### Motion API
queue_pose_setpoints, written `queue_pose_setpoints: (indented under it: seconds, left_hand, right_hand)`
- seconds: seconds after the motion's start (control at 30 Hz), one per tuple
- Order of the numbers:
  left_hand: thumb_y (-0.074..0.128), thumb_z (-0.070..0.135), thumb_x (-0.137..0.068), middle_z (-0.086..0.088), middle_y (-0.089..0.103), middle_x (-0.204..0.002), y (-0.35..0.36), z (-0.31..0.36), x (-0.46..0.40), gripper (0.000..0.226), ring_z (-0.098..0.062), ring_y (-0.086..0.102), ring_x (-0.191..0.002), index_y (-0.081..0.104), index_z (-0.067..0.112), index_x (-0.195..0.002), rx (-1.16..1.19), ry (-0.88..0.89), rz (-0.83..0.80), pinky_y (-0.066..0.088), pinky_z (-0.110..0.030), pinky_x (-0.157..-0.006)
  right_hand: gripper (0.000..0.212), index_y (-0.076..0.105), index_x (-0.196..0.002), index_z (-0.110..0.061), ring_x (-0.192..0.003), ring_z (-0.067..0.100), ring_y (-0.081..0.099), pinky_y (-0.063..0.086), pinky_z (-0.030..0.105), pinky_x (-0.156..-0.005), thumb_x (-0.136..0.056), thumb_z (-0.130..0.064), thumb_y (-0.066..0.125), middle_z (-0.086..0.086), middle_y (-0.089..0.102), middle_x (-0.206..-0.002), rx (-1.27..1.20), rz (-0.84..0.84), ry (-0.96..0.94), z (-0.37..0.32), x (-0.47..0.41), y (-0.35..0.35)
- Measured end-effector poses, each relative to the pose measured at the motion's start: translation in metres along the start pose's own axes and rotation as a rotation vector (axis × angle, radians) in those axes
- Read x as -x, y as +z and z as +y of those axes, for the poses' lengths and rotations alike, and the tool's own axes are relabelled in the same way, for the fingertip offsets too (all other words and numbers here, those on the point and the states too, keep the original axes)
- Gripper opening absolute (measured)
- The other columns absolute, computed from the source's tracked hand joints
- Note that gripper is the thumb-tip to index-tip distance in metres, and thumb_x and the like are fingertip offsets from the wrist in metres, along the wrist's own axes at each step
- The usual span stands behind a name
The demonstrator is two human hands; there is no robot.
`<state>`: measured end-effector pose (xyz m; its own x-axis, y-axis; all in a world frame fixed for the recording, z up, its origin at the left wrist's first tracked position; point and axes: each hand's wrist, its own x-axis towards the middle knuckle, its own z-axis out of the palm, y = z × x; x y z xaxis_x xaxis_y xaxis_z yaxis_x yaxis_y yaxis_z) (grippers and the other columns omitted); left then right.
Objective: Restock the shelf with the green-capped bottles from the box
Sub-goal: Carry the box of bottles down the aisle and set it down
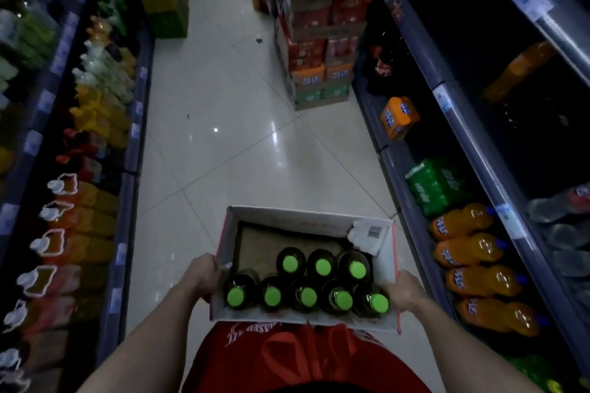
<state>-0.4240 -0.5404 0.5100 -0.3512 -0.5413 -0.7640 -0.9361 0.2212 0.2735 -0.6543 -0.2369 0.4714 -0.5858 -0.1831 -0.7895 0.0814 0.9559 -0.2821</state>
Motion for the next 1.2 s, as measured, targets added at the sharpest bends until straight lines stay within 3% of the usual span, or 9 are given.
queue_pose_setpoints:
  seconds: [0.1,0.23,0.4,0.57,0.7,0.77,0.93,1.03,1.2]
  left_hand:
    - [0.052,0.035,-0.092,-0.026,0.069,-0.105,-0.049,0.046,-0.05,0.041,-0.036,0.066,-0.097,0.064,-0.003,-0.103,-0.151,0.097,0.01,0.052,-0.033,-0.075]
    - [0.049,0.037,-0.093,-0.026,0.068,-0.107,-0.124,0.111,-0.106,0.041,-0.036,0.064,-0.101,0.063,-0.001,-0.093,-0.309,0.191,0.006,0.048,-0.032,-0.076]
    - [0.052,0.035,-0.092,-0.024,0.069,-0.09,-0.195,0.193,-0.169,0.038,-0.037,0.068,-0.091,0.065,-0.001,-0.09,-0.358,0.262,-0.006,0.049,-0.03,-0.068]
    - [0.053,0.036,-0.091,-0.025,0.07,-0.106,-0.227,0.276,-0.231,0.042,-0.035,0.067,-0.098,0.065,-0.004,-0.102,-0.44,0.305,-0.073,0.053,-0.034,-0.077]
    - [0.055,0.034,-0.091,-0.021,0.071,-0.091,-0.231,0.331,-0.273,0.034,-0.036,0.07,-0.091,0.064,0.002,-0.083,-0.478,0.342,-0.089,0.054,-0.033,-0.073]
    - [0.055,0.034,-0.091,-0.026,0.072,-0.095,-0.236,0.363,-0.292,0.04,-0.038,0.069,-0.091,0.067,-0.004,-0.092,-0.478,0.347,-0.104,0.055,-0.036,-0.074]
    - [0.056,0.036,-0.09,-0.024,0.071,-0.104,-0.239,0.446,-0.327,0.043,-0.035,0.068,-0.096,0.066,-0.004,-0.103,-0.608,0.397,-0.176,0.054,-0.034,-0.077]
    - [0.054,0.037,-0.091,-0.02,0.068,-0.114,-0.232,0.492,-0.348,0.043,-0.031,0.064,-0.106,0.064,0.0,-0.11,-0.738,0.443,-0.242,0.05,-0.03,-0.084]
    - [0.051,0.039,-0.092,-0.019,0.064,-0.12,-0.209,0.547,-0.39,0.047,-0.029,0.062,-0.11,0.059,-0.001,-0.115,-0.922,0.559,-0.369,0.049,-0.03,-0.09]
  right_hand:
    - [0.024,0.058,-0.075,0.0,-0.067,0.027,0.058,0.042,0.026,-0.048,-0.083,-0.023,0.062,0.019,0.061,-0.078,-0.054,0.038,0.036,-0.029,-0.024,-0.011]
    - [0.032,0.051,-0.054,-0.011,-0.052,0.02,0.051,0.036,0.027,-0.048,-0.081,-0.023,0.063,0.007,0.054,-0.056,-0.133,0.109,0.047,-0.087,-0.051,-0.038]
    - [0.027,0.061,-0.064,-0.006,-0.056,0.02,0.056,0.036,0.025,-0.044,-0.081,-0.027,0.063,0.007,0.06,-0.062,-0.262,0.163,0.085,-0.154,-0.081,-0.078]
    - [0.02,0.059,-0.081,-0.002,-0.069,0.025,0.057,0.04,0.025,-0.056,-0.085,-0.022,0.06,0.013,0.06,-0.079,-0.353,0.143,0.181,-0.178,-0.124,-0.101]
    - [0.03,0.046,-0.064,-0.011,-0.07,0.023,0.053,0.032,0.028,-0.049,-0.087,-0.024,0.058,0.009,0.054,-0.073,-0.39,0.193,0.192,-0.193,-0.169,-0.145]
    - [0.034,0.04,-0.059,-0.016,-0.071,0.023,0.051,0.029,0.026,-0.046,-0.087,-0.024,0.057,0.008,0.052,-0.073,-0.41,0.209,0.218,-0.2,-0.182,-0.164]
    - [0.022,0.054,-0.075,-0.008,-0.097,0.031,0.063,0.039,0.025,-0.065,-0.089,-0.025,0.055,0.017,0.062,-0.096,-0.493,0.192,0.348,-0.2,-0.194,-0.171]
    - [0.031,0.057,-0.107,-0.001,-0.115,0.028,0.056,0.041,0.026,-0.085,-0.092,-0.028,0.051,0.019,0.059,-0.122,-0.54,0.174,0.457,-0.204,-0.196,-0.154]
    - [0.036,0.059,-0.108,0.003,-0.113,0.027,0.057,0.039,0.028,-0.085,-0.093,-0.028,0.051,0.021,0.061,-0.118,-0.737,0.196,0.649,-0.218,-0.208,-0.117]
